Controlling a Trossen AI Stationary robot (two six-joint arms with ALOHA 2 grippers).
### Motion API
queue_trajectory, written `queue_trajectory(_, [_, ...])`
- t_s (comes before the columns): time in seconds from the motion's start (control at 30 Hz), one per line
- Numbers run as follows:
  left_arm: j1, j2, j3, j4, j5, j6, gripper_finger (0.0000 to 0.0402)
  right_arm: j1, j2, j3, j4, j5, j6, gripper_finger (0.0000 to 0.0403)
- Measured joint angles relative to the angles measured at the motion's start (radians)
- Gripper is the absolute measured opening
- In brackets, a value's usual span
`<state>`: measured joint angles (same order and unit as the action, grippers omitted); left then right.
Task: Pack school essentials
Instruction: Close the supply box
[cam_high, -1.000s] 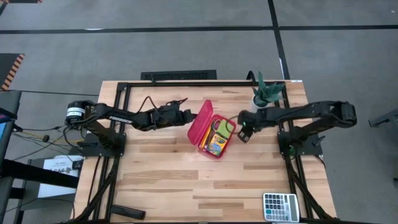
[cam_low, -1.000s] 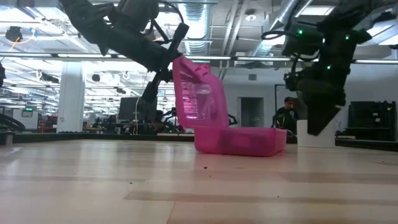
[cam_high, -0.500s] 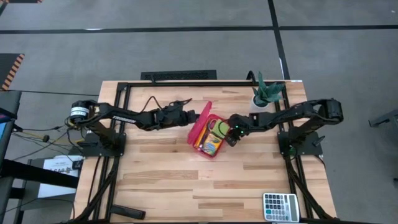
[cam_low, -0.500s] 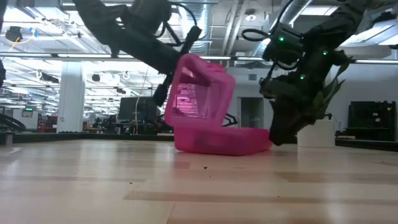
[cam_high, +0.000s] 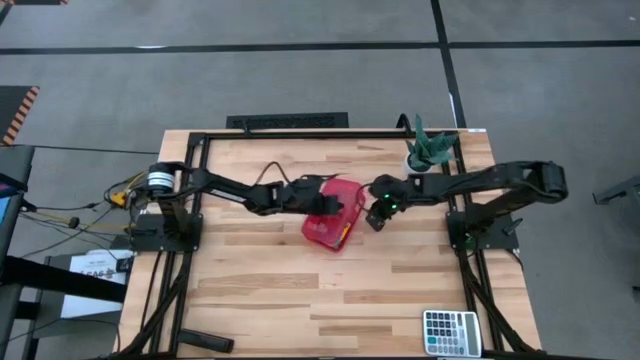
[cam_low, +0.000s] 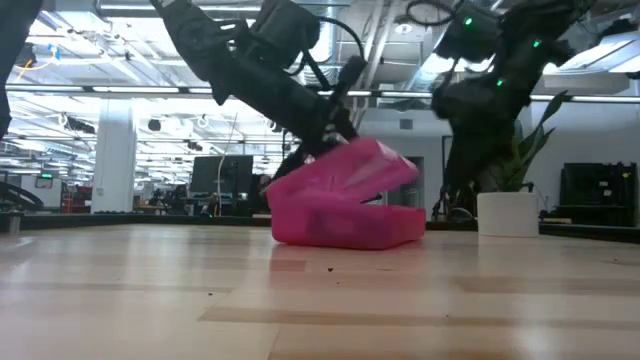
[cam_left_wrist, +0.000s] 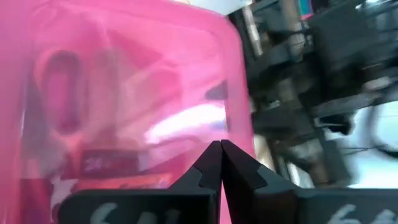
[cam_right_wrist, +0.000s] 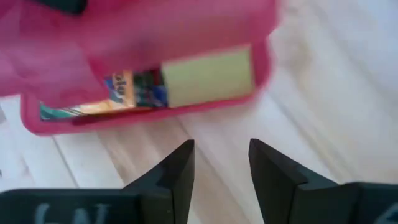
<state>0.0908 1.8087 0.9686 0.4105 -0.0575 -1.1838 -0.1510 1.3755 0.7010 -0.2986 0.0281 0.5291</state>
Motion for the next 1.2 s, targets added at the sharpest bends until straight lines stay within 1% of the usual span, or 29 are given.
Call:
queue_trajectory(0.13, [-0.015, 0.049, 0.039, -0.05, 0.001, 0.003, 0.0, -0.021, -0.115, -0.001, -0.111, 0.027, -0.022, 0.0157])
queue_trajectory(0.23, [-0.032, 0.089, 0.069, -0.049, 0.007, 0.005, 0.0, -0.031, -0.188, -0.001, -0.122, 0.055, -0.039, 0.0153])
queue_trajectory(0.33, [-0.053, 0.127, 0.097, -0.06, 0.03, 0.013, 0.0, -0.036, -0.225, -0.001, -0.062, 0.073, -0.058, 0.015])
queue_trajectory(0.4, [-0.067, 0.152, 0.12, -0.109, 0.045, 0.014, 0.0, -0.038, -0.231, -0.001, -0.02, 0.076, -0.067, 0.0148])
queue_trajectory(0.5, [-0.086, 0.183, 0.174, -0.234, 0.057, 0.014, 0.0, -0.037, -0.219, -0.001, 0.01, 0.076, -0.07, 0.0144])
queue_trajectory(0.57, [-0.096, 0.185, 0.189, -0.28, 0.067, 0.019, 0.0, -0.031, -0.196, -0.001, 0.037, 0.076, -0.079, 0.0142])
queue_trajectory(0.7, [-0.108, 0.176, 0.189, -0.297, 0.055, 0.022, 0.0, -0.025, -0.129, -0.001, 0.05, 0.076, -0.113, 0.0138])
queue_trajectory(0.8, [-0.106, 0.158, 0.185, -0.286, 0.091, 0.022, 0.0, -0.025, -0.081, -0.001, 0.039, 0.076, -0.131, 0.0136])
queue_trajectory(0.87, [-0.104, 0.126, 0.18, -0.313, 0.124, 0.025, 0.0, -0.03, -0.048, -0.001, 0.061, 0.077, -0.158, 0.0134])
queue_trajectory(0.93, [-0.105, 0.093, 0.182, -0.335, 0.136, 0.031, 0.0, -0.043, -0.024, -0.002, 0.068, 0.076, -0.182, 0.0133])
queue_trajectory(1.03, [-0.106, 0.031, 0.183, -0.427, 0.138, 0.039, 0.0, -0.055, 0.004, 0.001, 0.124, 0.076, -0.205, 0.0132])
queue_trajectory(1.13, [-0.111, -0.026, 0.182, -0.538, 0.147, 0.048, 0.0, -0.067, 0.021, -0.001, 0.131, 0.076, -0.225, 0.0132])
queue_trajectory(1.2, [-0.134, -0.067, 0.183, -0.545, 0.13, 0.027, 0.0, -0.083, 0.029, -0.001, 0.125, 0.078, -0.247, 0.0131])
